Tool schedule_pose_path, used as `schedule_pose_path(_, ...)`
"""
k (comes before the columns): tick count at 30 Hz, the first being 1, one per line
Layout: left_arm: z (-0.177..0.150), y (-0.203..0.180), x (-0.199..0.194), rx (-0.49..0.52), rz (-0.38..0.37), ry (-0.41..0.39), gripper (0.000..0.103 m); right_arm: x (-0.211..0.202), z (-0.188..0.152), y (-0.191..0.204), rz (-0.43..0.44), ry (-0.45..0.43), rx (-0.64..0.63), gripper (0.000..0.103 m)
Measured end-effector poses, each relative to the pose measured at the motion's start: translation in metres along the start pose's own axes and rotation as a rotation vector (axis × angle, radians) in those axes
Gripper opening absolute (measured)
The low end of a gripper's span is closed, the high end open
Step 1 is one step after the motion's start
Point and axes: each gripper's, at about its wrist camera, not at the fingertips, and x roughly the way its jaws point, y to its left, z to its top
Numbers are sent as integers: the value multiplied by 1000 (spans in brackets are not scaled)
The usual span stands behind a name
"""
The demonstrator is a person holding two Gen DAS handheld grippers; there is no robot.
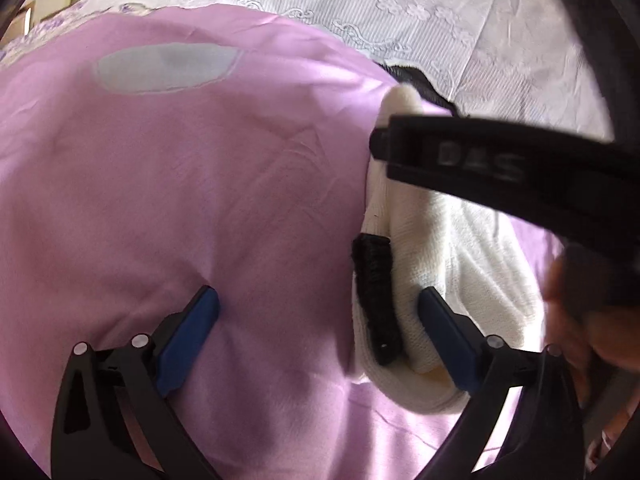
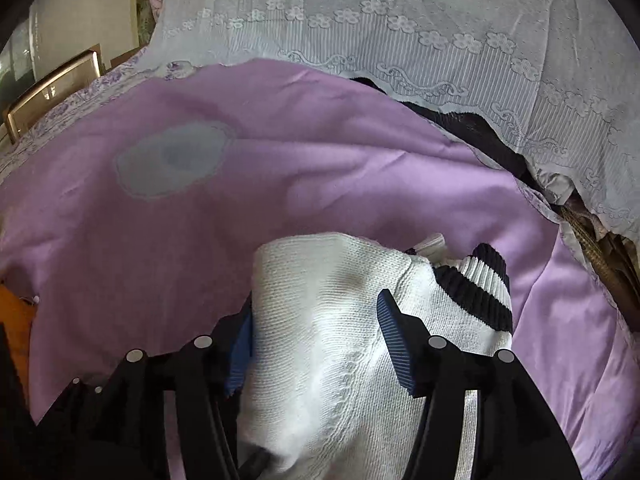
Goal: Fold small clothes
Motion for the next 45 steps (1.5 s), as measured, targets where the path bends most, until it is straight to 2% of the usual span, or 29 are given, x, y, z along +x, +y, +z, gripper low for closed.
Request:
schedule_pose_path(2, -4, -2, -2, -7, 20, -10, 98, 16, -1, -6, 14, 78, -18, 58)
schedule_pose_path(4, -7, -8, -3, 10, 51, -23, 98, 23, -6, -6, 7, 98, -39, 54)
schedule_pose_path(5, -7, -9, -4, 14, 57, -26, 98, 22, -8, -7, 16, 87, -35, 36)
schedule_pose_path(6, -7, -9, -4, 13, 54, -25, 98, 17, -11, -9, 49, 68, -19, 26)
schedule_pose_path(7, -6, -7, -4, 4, 44, -24, 98, 13, -13, -14, 64, 43, 11, 19)
schedule_pose_path(8, -6, -6, -6, -7, 29, -27, 99, 7, -16, -20, 80, 10, 41, 18)
schedule_pose_path(10, -4, -3, -8, -19, -6, -28, 99, -8, -26, -35, 128, -71, 122, 17)
schedule_pose_path(12, -2, -2, -9, -25, -37, -39, 99, -30, -34, -53, 185, -195, 230, 16)
schedule_pose_path(14, 0, -2, -8, -22, -46, -40, 99, -45, -40, -61, 198, -290, 290, 14)
schedule_pose_path(15, 0, -3, -6, -16, -20, -32, 99, -40, -37, -60, 191, -276, 289, 14)
schedule_pose_path(17, 1, -3, -2, -7, 2, -18, 99, -16, -31, -54, 195, -191, 287, 17)
schedule_pose_path(18, 1, -4, -3, -6, 10, -21, 99, -6, -29, -53, 198, -162, 287, 22)
schedule_pose_path(20, 1, -3, -3, -7, 24, -19, 99, 16, -23, -47, 238, -77, 248, 39)
schedule_pose_path(22, 3, -2, -4, -15, 30, -21, 99, 14, -23, -43, 248, -94, 210, 43)
schedule_pose_path(24, 7, 0, -4, -35, 30, -28, 99, -6, -27, -48, 311, -166, 208, 43)
schedule_pose_path(27, 8, 9, -9, -77, 38, -41, 98, -43, -37, -77, 392, -302, 286, 42)
schedule_pose_path(28, 10, 11, -10, -89, 41, -46, 98, -53, -41, -86, 397, -332, 312, 36)
schedule_pose_path(29, 11, 12, -9, -95, 46, -47, 98, -61, -45, -93, 366, -356, 334, 21)
schedule_pose_path(31, 12, 13, -7, -93, 61, -39, 98, -62, -51, -98, 299, -339, 341, 14)
schedule_pose_path(35, 6, 9, -14, -62, 102, -50, 98, -32, -55, -89, 282, -256, 315, 12)
schedule_pose_path(37, 6, 9, -22, -71, 72, -84, 98, -14, -51, -77, 317, -200, 300, 12)
schedule_pose_path(39, 7, 10, -27, -79, 33, -104, 98, 13, -47, -63, 291, -107, 252, 10)
schedule_pose_path(42, 9, 12, -11, -71, 39, -40, 98, 25, -44, -59, 302, -101, 261, 8)
schedule_pose_path(45, 13, 8, -2, -37, 77, -14, 99, 19, -47, -74, 375, -115, 308, 8)
